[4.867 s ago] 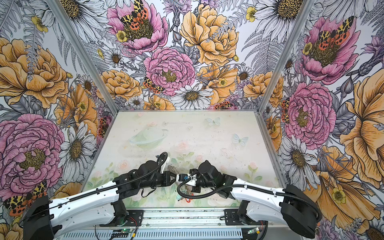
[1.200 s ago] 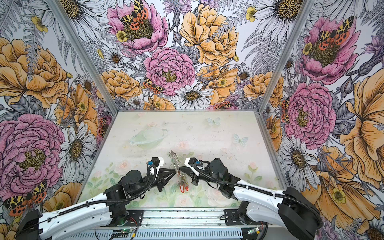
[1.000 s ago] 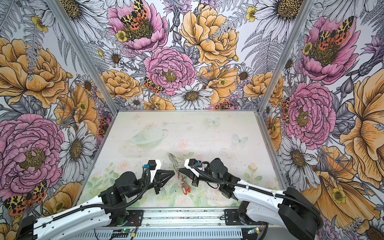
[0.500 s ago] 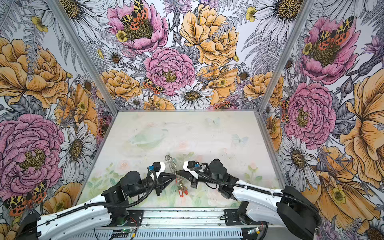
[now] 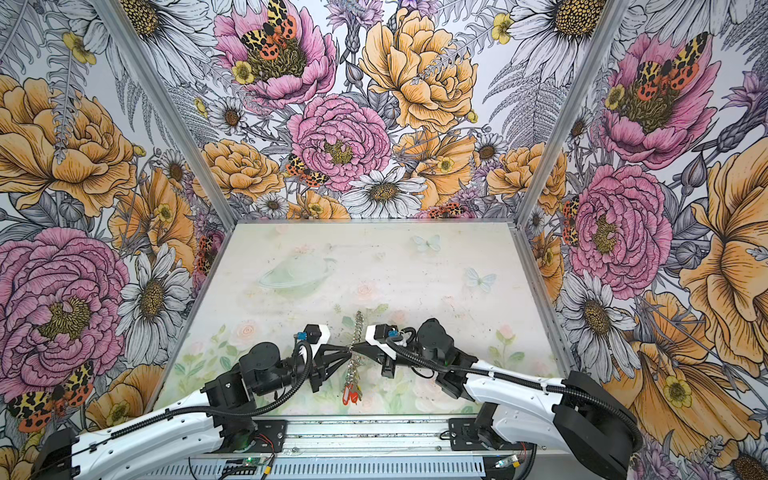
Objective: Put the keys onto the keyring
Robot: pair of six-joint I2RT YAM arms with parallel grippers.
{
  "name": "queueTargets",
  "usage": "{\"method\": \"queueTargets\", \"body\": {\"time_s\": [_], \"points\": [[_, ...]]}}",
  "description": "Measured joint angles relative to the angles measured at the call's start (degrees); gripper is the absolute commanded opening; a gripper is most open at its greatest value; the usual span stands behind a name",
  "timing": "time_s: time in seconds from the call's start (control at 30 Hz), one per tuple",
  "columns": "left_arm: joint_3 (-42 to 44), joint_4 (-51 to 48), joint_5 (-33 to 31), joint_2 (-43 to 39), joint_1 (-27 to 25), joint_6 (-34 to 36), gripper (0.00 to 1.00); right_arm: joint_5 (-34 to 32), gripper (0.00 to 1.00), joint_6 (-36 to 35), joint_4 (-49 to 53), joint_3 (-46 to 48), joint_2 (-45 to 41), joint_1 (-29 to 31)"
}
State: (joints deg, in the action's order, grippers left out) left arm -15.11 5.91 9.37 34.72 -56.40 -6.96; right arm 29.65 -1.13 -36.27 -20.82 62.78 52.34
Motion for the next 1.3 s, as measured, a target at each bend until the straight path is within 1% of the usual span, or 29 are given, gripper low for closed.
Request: {"method": "queueTargets", "body": {"time_s": [0.07, 0.2, 0.3, 0.47, 0.77, 0.8, 0.87, 0.93, 1.07, 1.13, 1.23, 1.27, 1.3], "points": [[0.0, 0.0, 0.3, -1.3, 0.1, 0.0, 0.26, 0.0, 0.0, 0.0, 0.3, 0.0, 0.0, 0.0], [0.0, 0.1, 0.6, -2.5, 0.1, 0.0, 0.23, 0.0, 0.0, -0.2, 0.7, 0.0, 0.0, 0.0], [0.0, 0.1, 0.8, -1.7, 0.2, 0.1, 0.18, 0.5, 0.0, -0.2, 0.8, 0.0, 0.0, 0.0], [-0.1, 0.2, 1.5, 1.2, 0.3, 1.0, 0.14, 1.8, 0.0, -0.2, 0.9, 0.0, 0.0, 0.0], [-0.7, 0.7, 2.8, 2.8, 0.4, 1.4, 0.13, 2.7, 0.0, -0.2, 1.1, 0.0, 0.4, 0.0], [-0.7, 0.7, 2.9, 2.9, 0.4, 1.4, 0.12, 2.9, 0.0, -0.2, 1.1, 0.0, 0.5, 0.0], [-0.7, 0.5, 3.2, 3.0, 0.4, 1.4, 0.07, 3.3, 0.0, -0.2, 0.9, 0.0, 0.8, 0.0], [-0.7, 0.3, 3.4, 3.1, 0.5, 1.5, 0.05, 3.4, 0.0, -0.2, 0.9, 0.0, 1.1, -0.1], [-0.7, -0.2, 3.8, 3.8, 0.8, 1.6, 0.05, 3.4, 0.0, -0.2, 1.3, 0.0, 1.8, -0.3], [-0.7, -0.5, 3.8, 4.2, 0.8, 1.6, 0.07, 3.4, 0.0, -0.2, 1.8, 0.0, 2.1, -0.3], [-0.7, -1.0, 3.8, 4.4, 0.8, 1.6, 0.09, 3.6, 0.0, -0.2, 2.6, -0.4, 2.5, -0.3], [-0.7, -1.0, 3.8, 4.4, 0.8, 1.7, 0.08, 3.7, 0.0, -0.2, 2.9, -0.6, 2.6, -0.3], [-0.7, -1.0, 3.8, 4.4, 0.8, 2.0, 0.05, 3.7, 0.0, -0.1, 3.1, -0.7, 2.6, -0.3]]}}
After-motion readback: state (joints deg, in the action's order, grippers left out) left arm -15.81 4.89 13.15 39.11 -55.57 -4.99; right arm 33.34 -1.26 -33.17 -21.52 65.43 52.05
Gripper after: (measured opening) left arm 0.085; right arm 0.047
